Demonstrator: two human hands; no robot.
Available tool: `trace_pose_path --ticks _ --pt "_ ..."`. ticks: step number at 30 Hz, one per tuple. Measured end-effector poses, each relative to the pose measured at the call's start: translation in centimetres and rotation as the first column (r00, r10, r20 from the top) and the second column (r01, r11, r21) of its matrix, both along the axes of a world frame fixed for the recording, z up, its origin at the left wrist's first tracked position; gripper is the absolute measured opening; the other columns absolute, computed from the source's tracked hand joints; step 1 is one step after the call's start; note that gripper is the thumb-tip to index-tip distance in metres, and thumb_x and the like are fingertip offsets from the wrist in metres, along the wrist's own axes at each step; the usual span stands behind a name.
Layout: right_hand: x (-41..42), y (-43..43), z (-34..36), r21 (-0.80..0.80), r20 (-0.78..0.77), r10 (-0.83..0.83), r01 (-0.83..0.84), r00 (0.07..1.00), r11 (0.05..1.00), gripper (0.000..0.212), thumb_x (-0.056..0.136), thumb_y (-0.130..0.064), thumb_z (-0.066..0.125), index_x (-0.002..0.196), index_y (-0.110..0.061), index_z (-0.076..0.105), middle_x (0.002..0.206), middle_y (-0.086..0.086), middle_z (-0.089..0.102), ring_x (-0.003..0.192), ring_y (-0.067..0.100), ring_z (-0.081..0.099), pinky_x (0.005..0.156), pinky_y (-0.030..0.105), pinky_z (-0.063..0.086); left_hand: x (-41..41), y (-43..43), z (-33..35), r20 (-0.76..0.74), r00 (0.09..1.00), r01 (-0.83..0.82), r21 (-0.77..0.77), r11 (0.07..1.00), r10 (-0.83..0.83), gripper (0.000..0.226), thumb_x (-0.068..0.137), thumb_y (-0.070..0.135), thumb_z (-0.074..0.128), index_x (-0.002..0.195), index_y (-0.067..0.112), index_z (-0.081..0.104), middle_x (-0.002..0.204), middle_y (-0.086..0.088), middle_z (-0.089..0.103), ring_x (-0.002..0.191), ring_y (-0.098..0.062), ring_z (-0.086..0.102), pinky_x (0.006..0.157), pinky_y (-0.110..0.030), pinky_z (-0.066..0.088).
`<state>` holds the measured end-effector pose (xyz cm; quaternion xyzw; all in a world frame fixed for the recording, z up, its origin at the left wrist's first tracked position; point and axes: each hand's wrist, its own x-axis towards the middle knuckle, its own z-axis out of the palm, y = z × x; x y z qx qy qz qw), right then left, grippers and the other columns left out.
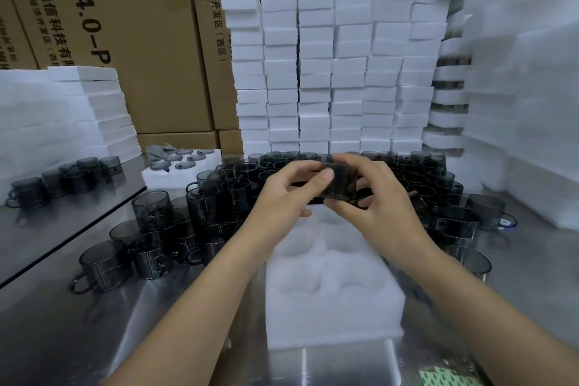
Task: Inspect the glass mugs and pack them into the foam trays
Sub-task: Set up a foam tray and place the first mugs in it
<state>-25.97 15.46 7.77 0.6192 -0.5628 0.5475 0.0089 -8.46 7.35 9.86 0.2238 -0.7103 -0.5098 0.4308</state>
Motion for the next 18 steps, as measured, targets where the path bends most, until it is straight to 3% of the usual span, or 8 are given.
trace_pose_path --ticks 4,7,9,13,16,18 --pt "0.1 0.0 0.0 0.067 -0.011 0.097 -0.096 0.995 0.993 0.067 0.088 -0.029 0.085 0.142 -0.053 0.055 0.130 -0.010 0.056 0.115 0.009 0.059 0.088 0.029 0.056 -0.3 -0.5 -0.5 0.002 0.999 -0.050 -0.014 0.999 0.050 0.037 0.095 0.037 0.082 0.130 0.031 0.073 0.119 0.004 0.075 0.103 -0.001 0.074 0.077 -0.024 0.061" --pt "-0.3 -0.1 0.3 0.041 0.170 0.194 -0.204 0.966 0.978 0.055 0.095 -0.028 0.073 0.143 -0.048 0.055 0.132 -0.010 0.062 0.115 0.010 0.064 0.091 0.031 0.056 -0.2 -0.8 -0.1 -0.015 0.998 -0.055 0.038 0.998 0.056 0.037 0.099 0.034 0.075 0.136 0.031 0.071 0.113 0.008 0.079 0.103 0.000 0.074 0.076 -0.025 0.060" --pt "-0.8 -0.2 0.7 0.032 0.257 0.197 -0.213 0.946 0.977 0.049 0.098 -0.029 0.066 0.143 -0.043 0.057 0.130 -0.008 0.068 0.115 0.013 0.067 0.097 0.039 0.055 0.0 -0.9 0.2 0.015 0.999 -0.036 0.061 0.997 0.036 0.033 0.102 0.036 0.071 0.135 0.042 0.070 0.112 0.011 0.079 0.103 -0.002 0.075 0.079 -0.026 0.060" --pt "-0.7 -0.2 0.3 0.011 0.150 0.190 -0.193 0.970 0.981 0.034 0.103 -0.035 0.068 0.134 -0.049 0.063 0.123 -0.015 0.071 0.109 0.012 0.070 0.089 0.034 0.058 0.4 -0.8 0.1 0.082 0.996 0.038 0.006 0.999 -0.039 0.032 0.098 0.043 0.071 0.129 0.050 0.071 0.115 0.011 0.077 0.107 -0.004 0.073 0.084 -0.028 0.061" --pt "-0.3 -0.2 0.2 -0.017 0.134 0.192 -0.192 0.972 0.981 0.037 0.096 -0.046 0.074 0.131 -0.051 0.063 0.119 -0.017 0.069 0.098 0.013 0.071 0.077 0.023 0.058 0.3 -0.7 -0.2 0.089 0.996 0.032 -0.085 0.996 -0.024 0.047 0.092 0.044 0.081 0.137 0.042 0.067 0.116 0.010 0.079 0.106 -0.006 0.074 0.081 -0.024 0.060" --pt "-0.5 -0.5 0.0 0.002 0.147 0.204 -0.207 0.968 0.978 0.039 0.096 -0.046 0.071 0.133 -0.052 0.061 0.120 -0.017 0.068 0.102 0.013 0.071 0.081 0.025 0.059 0.5 -1.0 -0.2 0.057 0.998 0.005 -0.078 0.997 -0.001 0.059 0.090 0.037 0.086 0.144 0.033 0.062 0.119 0.006 0.080 0.110 -0.010 0.076 0.085 -0.025 0.059"
